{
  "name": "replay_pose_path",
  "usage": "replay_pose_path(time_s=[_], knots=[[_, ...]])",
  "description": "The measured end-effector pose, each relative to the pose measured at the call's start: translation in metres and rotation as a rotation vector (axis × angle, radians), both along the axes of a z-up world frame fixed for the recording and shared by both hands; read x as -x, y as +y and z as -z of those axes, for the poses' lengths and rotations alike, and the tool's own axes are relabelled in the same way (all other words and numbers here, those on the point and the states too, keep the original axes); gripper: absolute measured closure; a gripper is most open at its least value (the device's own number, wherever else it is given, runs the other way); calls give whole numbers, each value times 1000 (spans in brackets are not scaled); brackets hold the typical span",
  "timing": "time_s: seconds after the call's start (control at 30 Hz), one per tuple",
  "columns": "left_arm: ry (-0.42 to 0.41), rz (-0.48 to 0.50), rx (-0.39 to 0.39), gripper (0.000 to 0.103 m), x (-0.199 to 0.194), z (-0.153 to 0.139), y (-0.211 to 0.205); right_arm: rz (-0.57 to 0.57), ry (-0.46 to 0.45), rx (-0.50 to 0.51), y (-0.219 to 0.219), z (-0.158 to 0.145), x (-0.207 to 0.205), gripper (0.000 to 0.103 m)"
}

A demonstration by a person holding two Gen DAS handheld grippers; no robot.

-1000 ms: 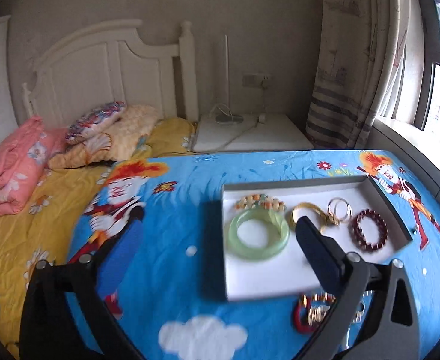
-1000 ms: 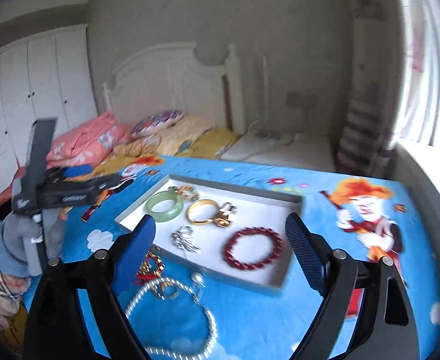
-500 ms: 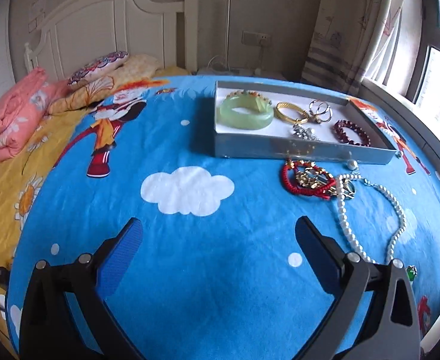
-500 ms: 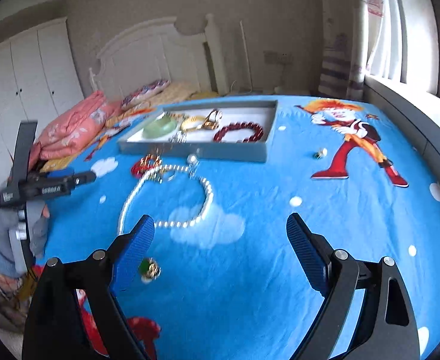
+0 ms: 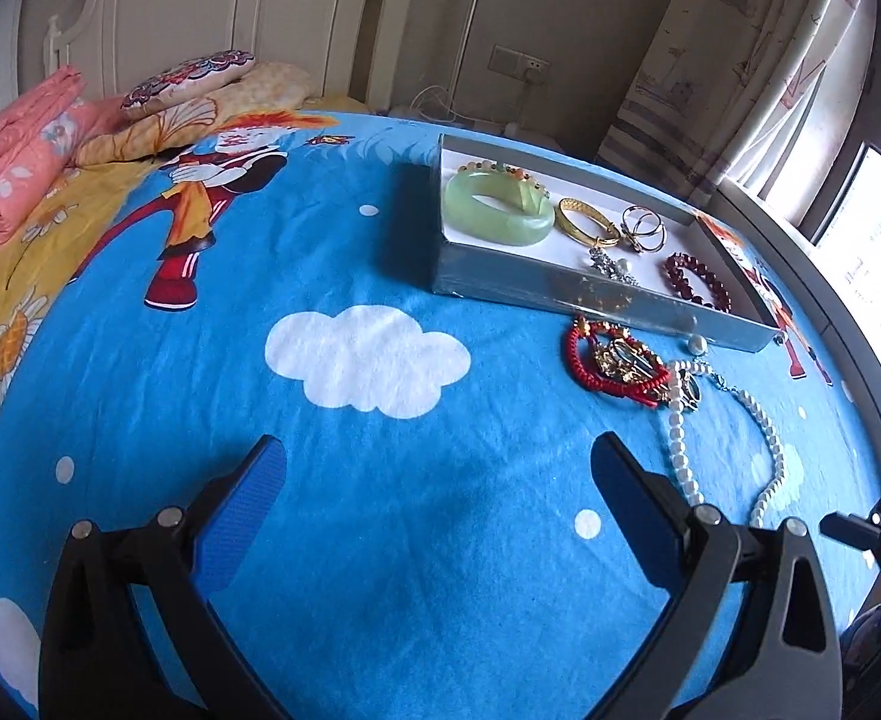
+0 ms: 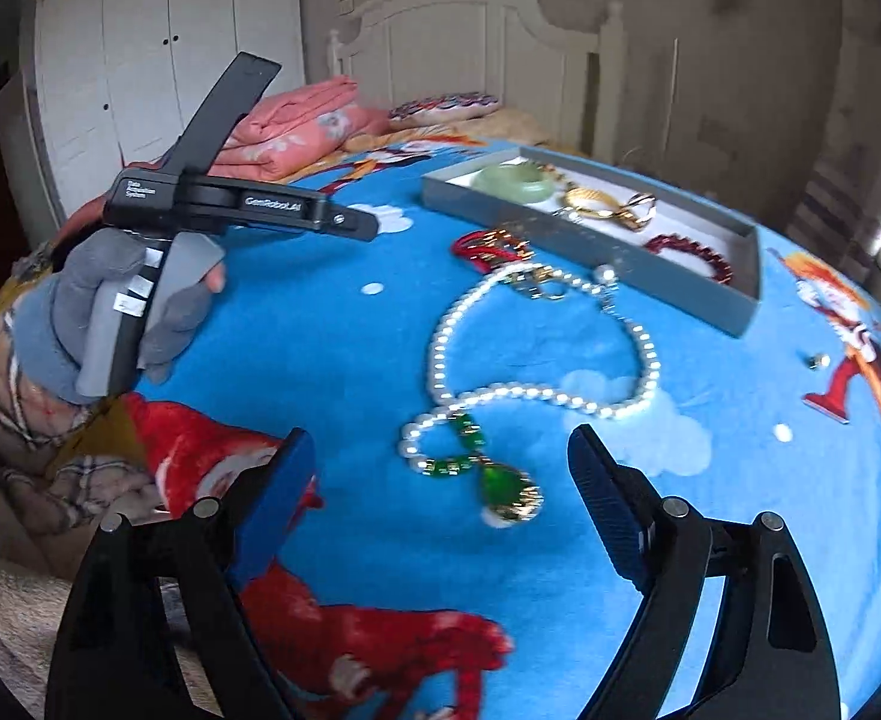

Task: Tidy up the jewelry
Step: 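Grasp the pearl necklace with the right tool while the left tool grasps the red string bracelet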

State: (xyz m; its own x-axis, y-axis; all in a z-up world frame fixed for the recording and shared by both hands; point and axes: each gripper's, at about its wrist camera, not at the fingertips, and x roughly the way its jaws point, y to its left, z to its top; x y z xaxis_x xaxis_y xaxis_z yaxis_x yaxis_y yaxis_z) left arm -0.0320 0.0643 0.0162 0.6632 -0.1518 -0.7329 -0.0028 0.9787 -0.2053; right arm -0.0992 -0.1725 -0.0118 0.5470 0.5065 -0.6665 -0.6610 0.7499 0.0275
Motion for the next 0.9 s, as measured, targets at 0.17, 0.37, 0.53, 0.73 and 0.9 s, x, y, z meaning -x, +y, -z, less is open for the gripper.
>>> replay_pose_path(time_s=[0.17, 0.37, 0.53, 0.73, 0.9], knots=[[5, 9, 14, 2, -1, 1, 0, 23, 25, -39, 7, -10, -16, 28], [1, 13, 22, 2, 0, 1, 1, 7, 0, 81, 49, -15, -45, 31], [-3, 17, 30, 2, 1, 1, 2, 105, 101, -5, 41, -18, -96, 38], [-19, 27, 50, 2, 3, -1, 3, 210, 77, 30, 11, -18, -117, 54], [-27, 33, 60, 2, 5, -2, 3, 270, 91, 87, -12, -10, -123, 55]])
